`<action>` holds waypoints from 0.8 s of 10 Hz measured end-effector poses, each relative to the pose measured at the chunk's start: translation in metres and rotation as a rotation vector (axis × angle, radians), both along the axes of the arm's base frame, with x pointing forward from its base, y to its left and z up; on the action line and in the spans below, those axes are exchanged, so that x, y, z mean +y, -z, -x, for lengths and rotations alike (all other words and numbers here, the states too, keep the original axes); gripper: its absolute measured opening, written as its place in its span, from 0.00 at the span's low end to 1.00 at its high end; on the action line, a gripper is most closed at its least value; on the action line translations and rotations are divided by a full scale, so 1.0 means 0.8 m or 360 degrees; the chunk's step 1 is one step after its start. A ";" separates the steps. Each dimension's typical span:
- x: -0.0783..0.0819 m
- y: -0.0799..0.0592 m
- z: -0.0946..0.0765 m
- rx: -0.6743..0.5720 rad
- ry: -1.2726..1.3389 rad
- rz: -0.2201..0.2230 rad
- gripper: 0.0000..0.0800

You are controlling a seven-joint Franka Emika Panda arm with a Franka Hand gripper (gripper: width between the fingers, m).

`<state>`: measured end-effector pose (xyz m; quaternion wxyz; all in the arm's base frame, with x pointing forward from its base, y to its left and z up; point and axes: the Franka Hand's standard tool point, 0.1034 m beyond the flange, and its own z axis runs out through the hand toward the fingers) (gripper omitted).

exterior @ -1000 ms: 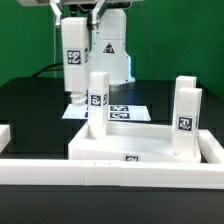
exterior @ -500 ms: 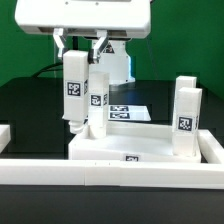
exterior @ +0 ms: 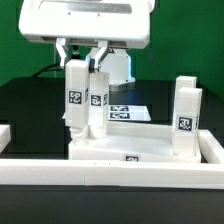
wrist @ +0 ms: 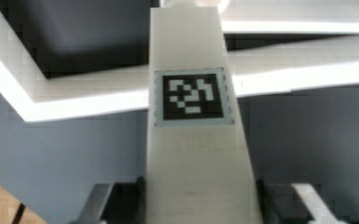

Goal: Assemble desk

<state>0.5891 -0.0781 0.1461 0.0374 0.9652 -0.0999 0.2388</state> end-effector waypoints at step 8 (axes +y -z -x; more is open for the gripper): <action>0.016 0.009 -0.003 0.0014 -0.0013 -0.0005 0.36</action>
Offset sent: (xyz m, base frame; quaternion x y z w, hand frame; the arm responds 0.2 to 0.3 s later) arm 0.0025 0.0136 0.0011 0.0048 -0.0041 0.0114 0.9999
